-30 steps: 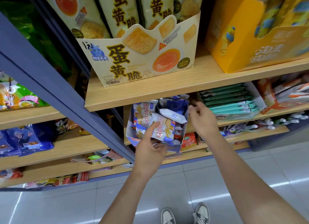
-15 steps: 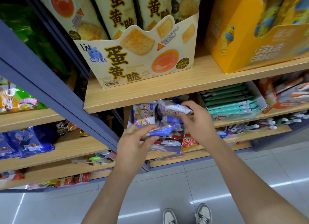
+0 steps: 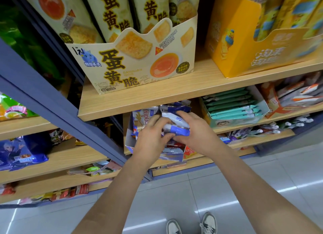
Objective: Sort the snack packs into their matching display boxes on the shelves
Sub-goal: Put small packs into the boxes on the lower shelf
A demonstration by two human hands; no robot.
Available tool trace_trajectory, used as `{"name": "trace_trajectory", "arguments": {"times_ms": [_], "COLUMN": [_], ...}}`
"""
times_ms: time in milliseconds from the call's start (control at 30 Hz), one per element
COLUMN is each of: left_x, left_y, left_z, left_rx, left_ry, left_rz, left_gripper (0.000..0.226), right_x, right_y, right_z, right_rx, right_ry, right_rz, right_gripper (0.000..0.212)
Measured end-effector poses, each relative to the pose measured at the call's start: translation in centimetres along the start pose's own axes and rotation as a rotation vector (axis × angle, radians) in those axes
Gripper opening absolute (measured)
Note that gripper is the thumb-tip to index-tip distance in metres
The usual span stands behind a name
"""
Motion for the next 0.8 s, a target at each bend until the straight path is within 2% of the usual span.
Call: {"name": "trace_trajectory", "arguments": {"times_ms": [67,100,133,233,300,367,433,467,533,600,667,800], "left_x": [0.5,0.6,0.5,-1.7,-2.6,-2.9,-3.3,-3.6,-4.0,-4.2,-4.1,-4.2], "left_y": [-0.9,-1.6,-2.1,-3.2,-3.2,-3.0,-3.6,-4.0,-4.6,-4.7,-4.8,-5.2], "left_z": [-0.3,-0.5,-0.5,-0.5,-0.2,0.6,1.1,1.2,1.1,1.1,1.0,0.9], "left_rx": [0.114,0.169,0.198,0.208,0.176,0.145,0.182,0.222,0.284,0.321,0.382,0.449], "left_ry": [0.052,0.048,-0.009,-0.399,-0.530,-0.564,-0.622,-0.692,-0.824,-0.884,-0.932,-0.956], "left_rz": [-0.252,-0.304,-0.254,0.015,0.144,0.410,0.623,0.655,0.563,0.323,0.123,-0.014], "left_gripper": [0.038,0.037,0.031,0.007,0.016,0.026,0.037,0.049,0.058,0.046,0.047,0.060], "right_x": [0.1,0.3,0.4,0.6,0.4,0.1,-0.1,-0.1,-0.3,-0.5,-0.6,-0.8], "right_y": [0.2,0.5,0.8,1.6,1.7,1.6,1.4,1.4,1.4,1.6,1.6,1.7], "right_z": [0.3,0.3,0.3,0.1,-0.1,-0.1,-0.2,-0.2,-0.2,-0.3,-0.2,0.0], "right_rx": [-0.003,-0.017,-0.033,-0.065,-0.083,-0.088,-0.082,-0.082,-0.077,-0.082,-0.088,-0.096], "right_ry": [0.058,0.075,0.093,0.147,0.177,0.193,0.202,0.205,0.213,0.222,0.232,0.242], "right_rz": [-0.050,-0.037,-0.007,0.066,0.108,0.103,0.077,0.077,0.085,0.087,0.088,0.094], "right_gripper": [0.062,0.057,0.055,0.057,0.058,0.060,0.061,0.061,0.061,0.061,0.061,0.061]}}
Point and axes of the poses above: each hand's wrist, its own z-axis towards the middle knuckle, its own x-axis out of the back of the hand, y = z × x, the point moved 7 cm from there along z, towards the middle knuckle, and after that the axes turned 12 degrees about -y, right-handed, at the moved point
